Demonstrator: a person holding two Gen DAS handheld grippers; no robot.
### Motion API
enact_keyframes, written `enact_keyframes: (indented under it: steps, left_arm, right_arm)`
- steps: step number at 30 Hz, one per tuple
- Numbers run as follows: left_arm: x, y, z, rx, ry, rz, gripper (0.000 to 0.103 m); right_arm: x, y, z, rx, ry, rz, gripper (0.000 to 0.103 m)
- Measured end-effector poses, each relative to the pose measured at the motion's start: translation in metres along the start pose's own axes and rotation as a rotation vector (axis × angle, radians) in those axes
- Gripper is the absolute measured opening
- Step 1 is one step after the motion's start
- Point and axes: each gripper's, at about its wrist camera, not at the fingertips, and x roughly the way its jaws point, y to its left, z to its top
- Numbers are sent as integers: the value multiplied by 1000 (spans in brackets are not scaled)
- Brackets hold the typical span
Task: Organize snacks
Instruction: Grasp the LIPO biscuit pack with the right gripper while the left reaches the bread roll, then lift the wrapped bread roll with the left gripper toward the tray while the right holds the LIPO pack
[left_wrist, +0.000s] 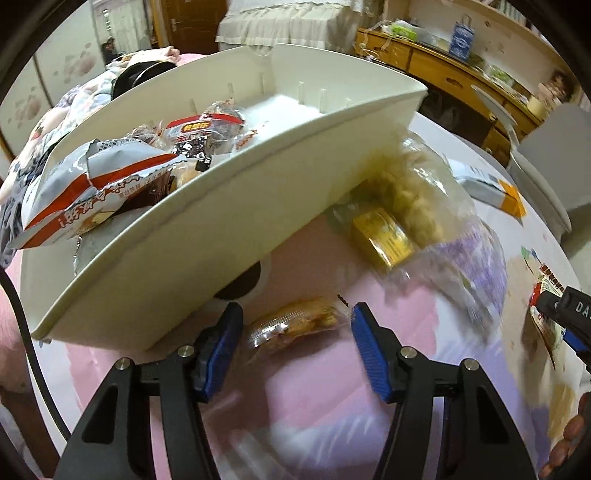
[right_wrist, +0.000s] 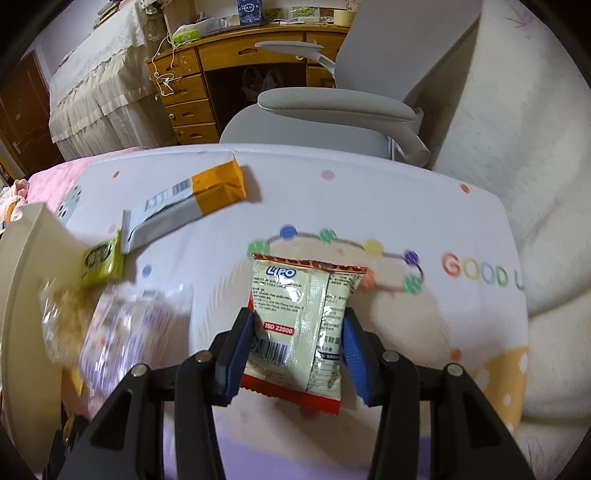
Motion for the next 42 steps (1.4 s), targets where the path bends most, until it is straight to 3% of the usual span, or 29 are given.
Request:
enact_keyframes:
  steps: [18,30,42]
  left_arm:
    - [-102,17,-18,257,-68,-136,59]
    - [-164,81,-28,343,-119,-221,59]
    - [-200,146,6,359,-201,-279,59]
  right_arm:
    - [-106,-21,-89,66,19,65,47]
    - [-158,-5,-140,79,-2,155,47]
    - [-196,47,-178,73,-16,264,47]
